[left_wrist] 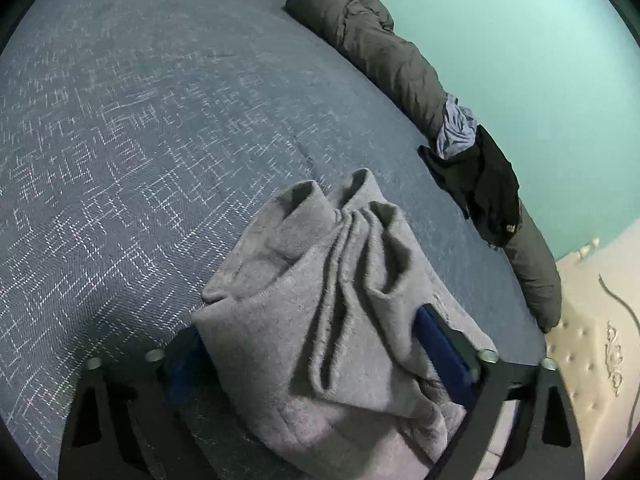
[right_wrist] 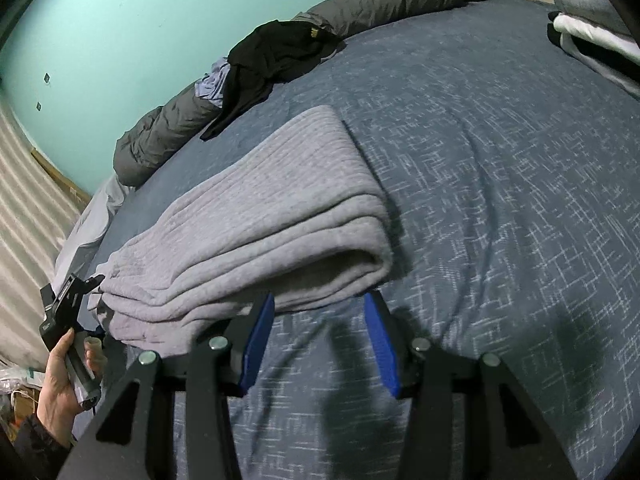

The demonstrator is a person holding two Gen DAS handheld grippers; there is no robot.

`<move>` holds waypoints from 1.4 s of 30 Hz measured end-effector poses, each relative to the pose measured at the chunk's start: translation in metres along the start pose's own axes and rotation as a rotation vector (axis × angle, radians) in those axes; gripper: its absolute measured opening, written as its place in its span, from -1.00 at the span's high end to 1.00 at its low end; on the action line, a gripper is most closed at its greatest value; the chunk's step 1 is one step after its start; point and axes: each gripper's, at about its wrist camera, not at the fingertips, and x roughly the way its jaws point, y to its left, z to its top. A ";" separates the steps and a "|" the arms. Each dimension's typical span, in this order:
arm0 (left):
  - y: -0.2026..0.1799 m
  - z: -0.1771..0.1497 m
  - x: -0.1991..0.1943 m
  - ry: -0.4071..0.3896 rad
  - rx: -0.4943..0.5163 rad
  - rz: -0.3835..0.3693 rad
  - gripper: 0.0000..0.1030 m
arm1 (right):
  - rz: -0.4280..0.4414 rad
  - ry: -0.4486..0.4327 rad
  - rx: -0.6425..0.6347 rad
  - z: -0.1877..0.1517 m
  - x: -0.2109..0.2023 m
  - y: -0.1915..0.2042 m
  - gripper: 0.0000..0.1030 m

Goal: Fold clothes

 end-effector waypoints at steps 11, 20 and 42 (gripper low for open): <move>-0.025 -0.003 -0.026 -0.040 0.098 -0.052 0.39 | 0.019 -0.007 0.036 0.002 0.000 -0.012 0.08; -0.070 -0.006 -0.039 -0.076 0.191 -0.113 0.50 | 0.030 0.003 0.065 0.002 0.004 -0.019 0.08; -0.350 -0.136 -0.012 0.069 0.654 -0.286 0.62 | 0.046 -0.108 0.198 0.022 -0.049 -0.078 0.08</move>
